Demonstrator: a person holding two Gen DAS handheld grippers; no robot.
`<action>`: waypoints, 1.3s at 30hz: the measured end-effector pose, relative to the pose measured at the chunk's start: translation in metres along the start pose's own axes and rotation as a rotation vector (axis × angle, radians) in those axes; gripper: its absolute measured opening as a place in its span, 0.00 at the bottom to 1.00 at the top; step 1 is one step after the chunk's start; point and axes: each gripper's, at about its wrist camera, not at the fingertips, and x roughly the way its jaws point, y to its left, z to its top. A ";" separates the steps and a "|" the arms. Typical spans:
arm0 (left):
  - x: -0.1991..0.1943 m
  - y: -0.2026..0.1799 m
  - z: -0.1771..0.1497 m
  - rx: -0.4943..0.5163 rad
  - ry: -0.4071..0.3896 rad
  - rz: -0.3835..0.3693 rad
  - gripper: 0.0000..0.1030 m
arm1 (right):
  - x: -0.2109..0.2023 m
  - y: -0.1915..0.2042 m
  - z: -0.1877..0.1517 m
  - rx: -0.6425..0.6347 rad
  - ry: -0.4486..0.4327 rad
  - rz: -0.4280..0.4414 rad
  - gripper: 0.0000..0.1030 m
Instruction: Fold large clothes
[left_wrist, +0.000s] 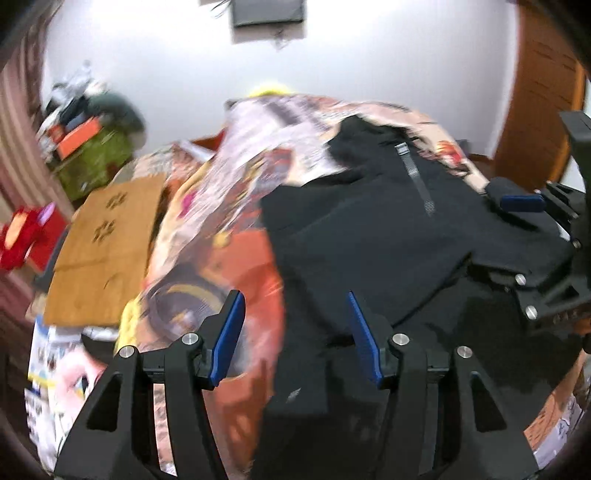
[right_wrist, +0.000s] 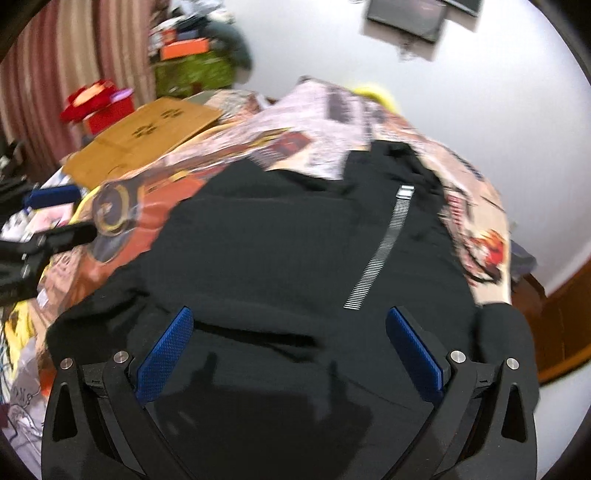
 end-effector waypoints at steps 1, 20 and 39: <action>0.004 0.010 -0.005 -0.018 0.015 0.009 0.54 | 0.003 0.008 0.000 -0.017 0.004 0.014 1.00; 0.068 0.031 -0.059 -0.098 0.148 -0.005 0.54 | 0.079 0.080 0.007 -0.122 0.094 0.151 0.33; 0.091 -0.025 -0.058 0.023 0.196 0.000 0.54 | -0.040 -0.078 0.047 0.308 -0.195 0.100 0.23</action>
